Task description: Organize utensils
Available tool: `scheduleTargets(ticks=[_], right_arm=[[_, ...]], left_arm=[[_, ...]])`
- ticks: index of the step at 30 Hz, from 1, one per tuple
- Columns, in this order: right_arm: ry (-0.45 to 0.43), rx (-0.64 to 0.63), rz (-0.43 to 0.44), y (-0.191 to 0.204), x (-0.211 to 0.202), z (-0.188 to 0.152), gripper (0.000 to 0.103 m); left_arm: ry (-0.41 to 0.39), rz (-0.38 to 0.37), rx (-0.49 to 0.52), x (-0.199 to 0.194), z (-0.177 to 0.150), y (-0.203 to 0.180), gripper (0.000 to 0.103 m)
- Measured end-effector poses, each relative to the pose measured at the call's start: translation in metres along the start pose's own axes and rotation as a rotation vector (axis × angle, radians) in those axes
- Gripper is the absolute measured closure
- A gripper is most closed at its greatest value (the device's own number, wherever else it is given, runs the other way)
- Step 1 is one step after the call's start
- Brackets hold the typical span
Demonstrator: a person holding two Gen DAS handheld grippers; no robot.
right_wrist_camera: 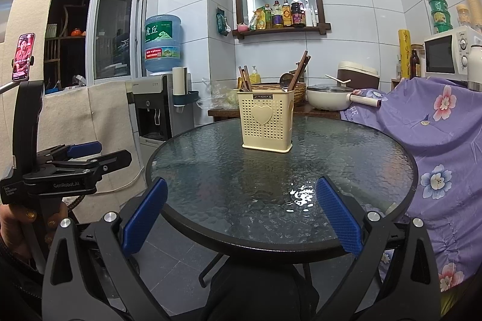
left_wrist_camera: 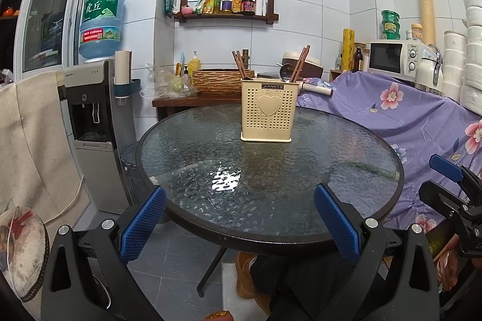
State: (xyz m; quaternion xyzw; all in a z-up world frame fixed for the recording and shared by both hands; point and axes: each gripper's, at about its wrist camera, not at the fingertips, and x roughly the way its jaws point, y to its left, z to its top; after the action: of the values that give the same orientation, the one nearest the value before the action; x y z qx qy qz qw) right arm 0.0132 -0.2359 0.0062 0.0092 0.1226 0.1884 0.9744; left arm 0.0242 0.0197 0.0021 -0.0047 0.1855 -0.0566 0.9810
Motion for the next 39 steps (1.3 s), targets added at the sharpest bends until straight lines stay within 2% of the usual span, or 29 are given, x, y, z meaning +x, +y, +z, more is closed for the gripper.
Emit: scheduleTargets(ticks=[18, 23, 27, 39], right_arm=[[0.002, 0.0, 0.005, -0.0001, 0.0015, -0.0011, 0.006], [0.003, 0.002, 0.006, -0.0001, 0.0017, -0.001, 0.006], [0.006, 0.004, 0.009, 0.0003, 0.002, -0.0025, 0.006], [0.003, 0.004, 0.01, -0.0042, 0.0019, -0.0026, 0.006]], left_arm=[[-0.007, -0.008, -0.013, -0.0011, -0.0003, 0.0002, 0.006], [-0.012, 0.033, 0.007, -0.0031, -0.002, -0.002, 0.006], [-0.015, 0.006, 0.004, -0.0042, -0.0018, -0.0026, 0.006], [-0.02, 0.016, 0.003, -0.0051, -0.0015, 0.0032, 0.006]])
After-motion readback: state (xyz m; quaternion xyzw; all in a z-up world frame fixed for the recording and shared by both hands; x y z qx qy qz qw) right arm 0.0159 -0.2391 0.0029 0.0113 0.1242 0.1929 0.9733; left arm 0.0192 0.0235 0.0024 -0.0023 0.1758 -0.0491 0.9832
